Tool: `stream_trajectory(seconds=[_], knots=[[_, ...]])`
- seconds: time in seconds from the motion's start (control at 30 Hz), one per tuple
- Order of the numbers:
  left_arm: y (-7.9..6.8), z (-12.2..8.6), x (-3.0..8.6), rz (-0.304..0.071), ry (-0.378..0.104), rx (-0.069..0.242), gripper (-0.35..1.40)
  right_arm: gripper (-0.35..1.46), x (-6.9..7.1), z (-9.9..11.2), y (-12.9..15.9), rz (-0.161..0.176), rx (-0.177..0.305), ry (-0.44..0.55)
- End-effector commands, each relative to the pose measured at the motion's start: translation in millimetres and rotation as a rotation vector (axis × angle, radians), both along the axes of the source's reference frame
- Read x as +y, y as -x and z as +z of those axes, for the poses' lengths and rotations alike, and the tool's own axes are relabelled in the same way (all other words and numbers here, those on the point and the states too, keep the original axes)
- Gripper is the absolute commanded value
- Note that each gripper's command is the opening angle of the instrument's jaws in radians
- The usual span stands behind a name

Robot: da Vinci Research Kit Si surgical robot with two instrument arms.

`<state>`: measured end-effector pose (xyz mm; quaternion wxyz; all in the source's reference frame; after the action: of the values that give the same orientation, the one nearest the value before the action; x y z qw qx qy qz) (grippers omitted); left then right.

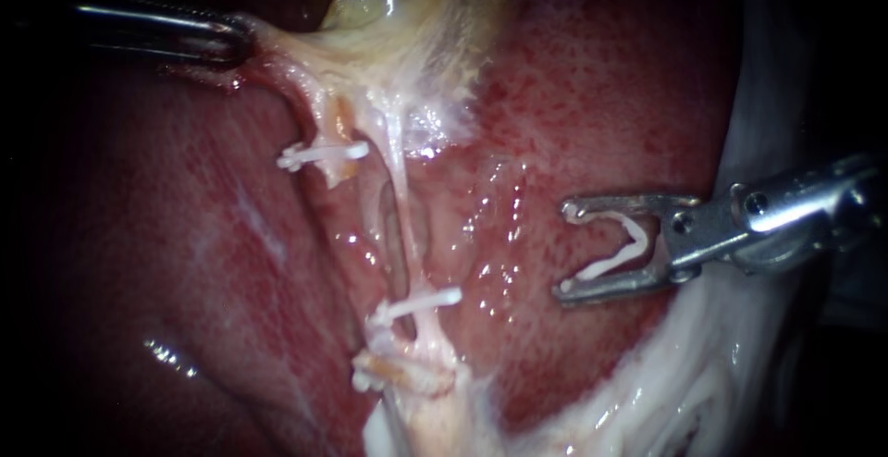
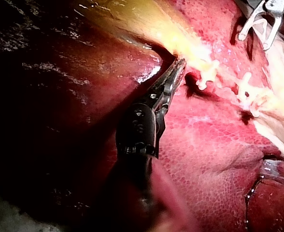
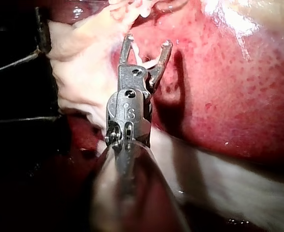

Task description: Clipping second clip right tube

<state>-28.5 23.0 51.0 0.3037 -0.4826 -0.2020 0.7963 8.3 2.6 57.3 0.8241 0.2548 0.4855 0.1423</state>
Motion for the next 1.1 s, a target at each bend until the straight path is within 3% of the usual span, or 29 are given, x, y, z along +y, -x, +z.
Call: stream_trajectory(seconds=[0.03, 0.13, 0.3, 0.5, 0.77, 1.1], knots=[[0.1, 0.1, 0.0, 0.000, 0.001, 0.000, -0.35, 0.49, -0.1, 0.1, -0.6, 0.004, 0.000, -0.026], [0.2, 0.1, 0.0, -0.001, 0.001, 0.001, -0.35, 0.49, 0.0, 0.4, -2.6, 0.013, 0.015, -0.092], [0.2, 0.1, 0.0, -0.001, 0.001, 0.001, -0.35, 0.49, 0.3, 1.8, -5.2, 0.060, 0.059, -0.213], [0.3, 0.1, -0.1, -0.001, 0.001, 0.001, -0.35, 0.49, 0.0, 4.6, -7.6, 0.064, 0.063, -0.281], [0.4, 0.1, -0.1, -0.002, 0.002, 0.002, -0.35, 0.49, -0.7, 7.6, -9.7, 0.061, 0.109, -0.380], [0.5, 0.2, -0.1, -0.003, 0.002, 0.002, -0.35, 0.49, -0.9, 8.0, -11.1, 0.046, 0.273, -0.593]])
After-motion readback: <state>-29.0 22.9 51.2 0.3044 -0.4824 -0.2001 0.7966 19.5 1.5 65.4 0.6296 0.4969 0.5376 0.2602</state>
